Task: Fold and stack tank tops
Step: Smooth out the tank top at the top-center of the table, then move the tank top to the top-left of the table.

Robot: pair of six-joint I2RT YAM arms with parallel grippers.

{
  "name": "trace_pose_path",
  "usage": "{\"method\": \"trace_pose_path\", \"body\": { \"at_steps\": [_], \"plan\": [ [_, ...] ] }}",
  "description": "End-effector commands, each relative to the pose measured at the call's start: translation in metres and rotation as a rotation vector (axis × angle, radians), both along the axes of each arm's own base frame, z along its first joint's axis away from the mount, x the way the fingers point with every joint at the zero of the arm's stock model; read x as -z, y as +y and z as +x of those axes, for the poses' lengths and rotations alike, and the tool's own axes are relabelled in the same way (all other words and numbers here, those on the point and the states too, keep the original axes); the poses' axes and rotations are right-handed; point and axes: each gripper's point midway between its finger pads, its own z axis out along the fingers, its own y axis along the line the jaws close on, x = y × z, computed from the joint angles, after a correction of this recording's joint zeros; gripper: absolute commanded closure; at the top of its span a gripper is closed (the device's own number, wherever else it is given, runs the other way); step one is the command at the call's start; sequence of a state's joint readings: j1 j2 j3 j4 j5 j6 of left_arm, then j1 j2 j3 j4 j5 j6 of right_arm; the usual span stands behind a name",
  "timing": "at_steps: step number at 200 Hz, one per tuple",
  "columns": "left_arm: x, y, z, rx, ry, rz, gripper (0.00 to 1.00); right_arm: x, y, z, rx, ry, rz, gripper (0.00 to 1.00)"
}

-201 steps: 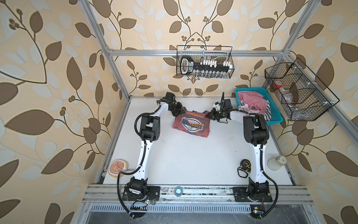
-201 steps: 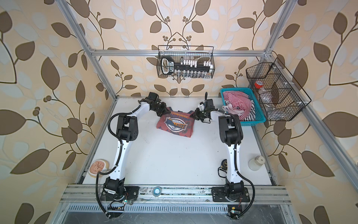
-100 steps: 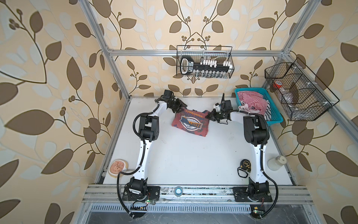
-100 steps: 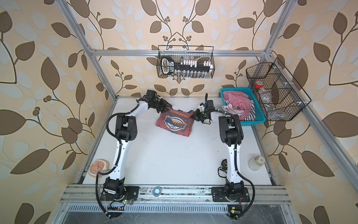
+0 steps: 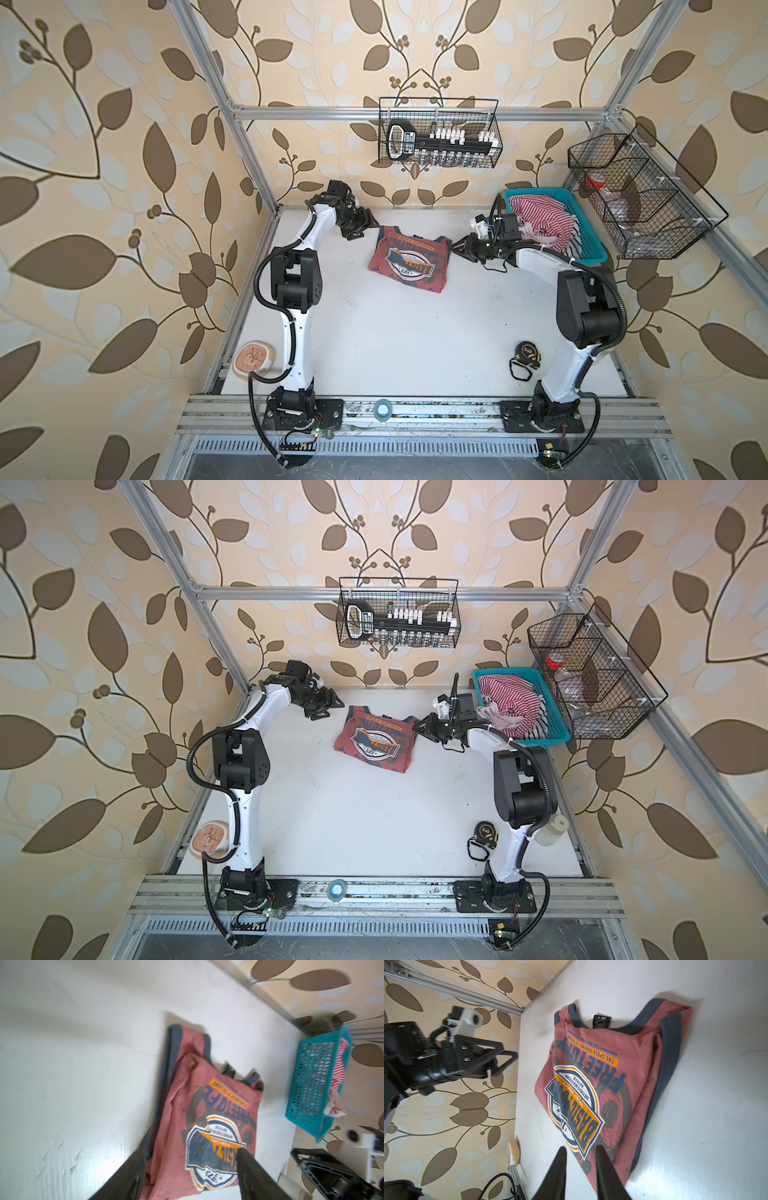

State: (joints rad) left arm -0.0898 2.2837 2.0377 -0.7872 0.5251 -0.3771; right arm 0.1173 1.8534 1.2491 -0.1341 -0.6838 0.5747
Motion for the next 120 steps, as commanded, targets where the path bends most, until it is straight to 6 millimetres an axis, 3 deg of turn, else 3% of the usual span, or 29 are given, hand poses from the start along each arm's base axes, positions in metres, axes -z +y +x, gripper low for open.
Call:
{"method": "trace_pose_path", "body": {
  "at_steps": [1, 74, 120],
  "plan": [
    [0.027, 0.001, -0.013, 0.033, 0.043, 0.021, 0.25, 0.010, -0.007, -0.021, -0.024, 0.027, -0.058, 0.72],
    [0.051, -0.016, 0.001, 0.045, 0.049, -0.096, 0.20, 0.024, -0.013, -0.038, -0.036, 0.068, -0.077, 0.68],
    [0.074, -0.026, -0.003, 0.049, 0.102, -0.136, 0.17, 0.031, -0.016, -0.039, -0.035, 0.083, -0.078, 0.68]
  ]
}}
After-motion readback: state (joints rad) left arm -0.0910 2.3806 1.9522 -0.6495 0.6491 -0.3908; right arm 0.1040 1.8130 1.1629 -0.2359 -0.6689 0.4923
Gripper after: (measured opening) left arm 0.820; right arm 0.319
